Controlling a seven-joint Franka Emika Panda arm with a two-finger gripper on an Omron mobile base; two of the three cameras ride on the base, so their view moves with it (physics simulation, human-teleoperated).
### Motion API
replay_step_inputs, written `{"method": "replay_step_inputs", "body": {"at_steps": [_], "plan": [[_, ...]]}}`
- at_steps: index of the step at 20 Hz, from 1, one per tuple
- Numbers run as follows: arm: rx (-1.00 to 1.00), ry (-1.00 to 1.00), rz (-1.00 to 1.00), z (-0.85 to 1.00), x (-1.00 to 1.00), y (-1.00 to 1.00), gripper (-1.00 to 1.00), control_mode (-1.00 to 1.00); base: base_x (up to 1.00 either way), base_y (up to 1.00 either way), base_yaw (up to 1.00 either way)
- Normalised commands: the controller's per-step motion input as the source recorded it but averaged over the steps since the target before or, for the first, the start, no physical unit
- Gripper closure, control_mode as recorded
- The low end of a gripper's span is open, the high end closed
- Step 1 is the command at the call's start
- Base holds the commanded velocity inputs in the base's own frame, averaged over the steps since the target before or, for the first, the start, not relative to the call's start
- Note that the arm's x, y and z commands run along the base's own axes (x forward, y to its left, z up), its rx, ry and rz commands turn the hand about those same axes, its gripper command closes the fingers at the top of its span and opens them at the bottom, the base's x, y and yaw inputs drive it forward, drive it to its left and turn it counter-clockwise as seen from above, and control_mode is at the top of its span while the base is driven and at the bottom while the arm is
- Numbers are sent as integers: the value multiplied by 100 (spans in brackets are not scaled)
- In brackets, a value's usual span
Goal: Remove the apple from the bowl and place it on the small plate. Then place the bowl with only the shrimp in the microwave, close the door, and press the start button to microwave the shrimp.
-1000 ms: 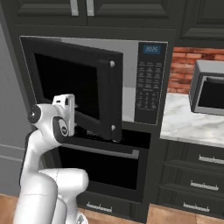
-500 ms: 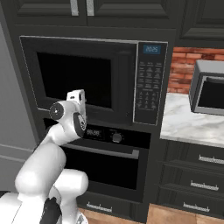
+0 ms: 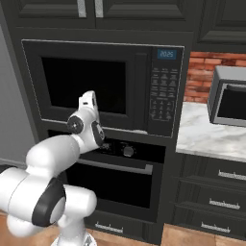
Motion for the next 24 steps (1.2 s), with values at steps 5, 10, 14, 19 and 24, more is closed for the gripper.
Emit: {"method": "replay_step_inputs", "body": {"at_steps": [5, 10, 14, 19, 24], "plan": [[0, 6, 0, 7, 8, -5, -100, -100, 0, 0, 0], [0, 0, 0, 78, -46, -49, -100, -100, 0, 0, 0], [0, -1, 0, 100, -38, -50, -100, -100, 0, 0, 0], [0, 4, 0, 100, -52, -43, -100, -100, 0, 0, 0], [0, 21, 0, 50, -64, -62, -100, -100, 0, 0, 0]]}}
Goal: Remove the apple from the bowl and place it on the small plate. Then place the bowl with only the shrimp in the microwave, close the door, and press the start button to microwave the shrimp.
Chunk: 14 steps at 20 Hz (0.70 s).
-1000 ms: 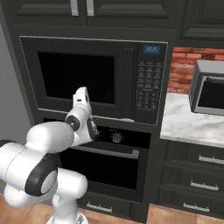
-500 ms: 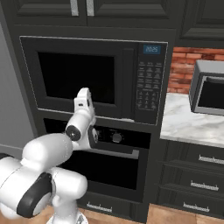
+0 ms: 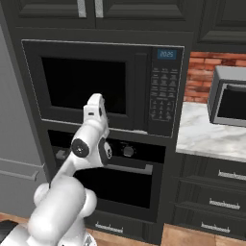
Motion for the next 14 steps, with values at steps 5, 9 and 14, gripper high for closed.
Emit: {"method": "replay_step_inputs", "body": {"at_steps": [5, 9, 14], "plan": [[3, 31, 0, 0, -64, -82, -100, -100, 0, 0, 0], [6, 34, 0, 0, -66, -93, -100, -100, 0, 0, 0], [8, 33, 0, 0, -57, -99, -100, -100, 0, 0, 0]]}}
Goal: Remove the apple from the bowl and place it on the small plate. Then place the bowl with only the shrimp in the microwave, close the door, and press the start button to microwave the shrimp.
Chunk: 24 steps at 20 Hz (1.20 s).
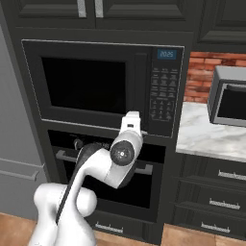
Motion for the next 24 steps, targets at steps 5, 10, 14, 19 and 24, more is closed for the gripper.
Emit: {"method": "replay_step_inputs", "body": {"at_steps": [5, 10, 14, 19, 24], "plan": [[8, 15, 1, -16, -3, -32, -100, -100, 0, 0, 0], [1, 0, 4, 0, 24, 0, -100, -100, 0, 0, 0], [9, -3, 15, 0, 25, -13, -100, -100, 0, 0, 0], [9, -1, 5, 0, 5, -51, -100, -100, 0, 0, 0], [1, 0, 0, 0, 1, -27, -100, -100, 0, 0, 0]]}}
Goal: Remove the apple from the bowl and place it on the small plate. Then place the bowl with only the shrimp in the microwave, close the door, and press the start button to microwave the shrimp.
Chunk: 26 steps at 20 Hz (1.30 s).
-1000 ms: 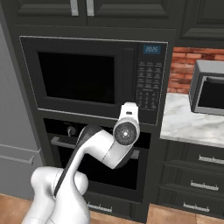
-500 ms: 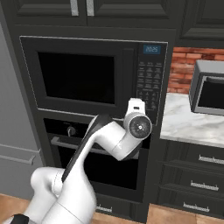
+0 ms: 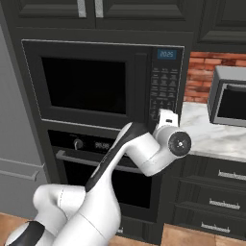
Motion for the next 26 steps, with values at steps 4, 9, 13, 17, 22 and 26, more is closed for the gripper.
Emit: {"method": "replay_step_inputs", "body": {"at_steps": [4, 9, 13, 17, 22, 26], "plan": [[0, 0, 0, -1, 14, 9, -100, -100, 0, 0, 0], [0, 0, 0, -1, 11, 7, -100, -100, 0, 0, 0], [0, 0, 0, -10, 10, 0, -100, -100, 0, 0, 0], [0, 0, 0, -12, 15, 0, -100, -100, 0, 0, 0], [0, 0, 0, -11, 13, 0, -100, -100, 0, 0, 0], [0, 0, 0, -1, 19, 0, -100, -100, 0, 0, 0]]}}
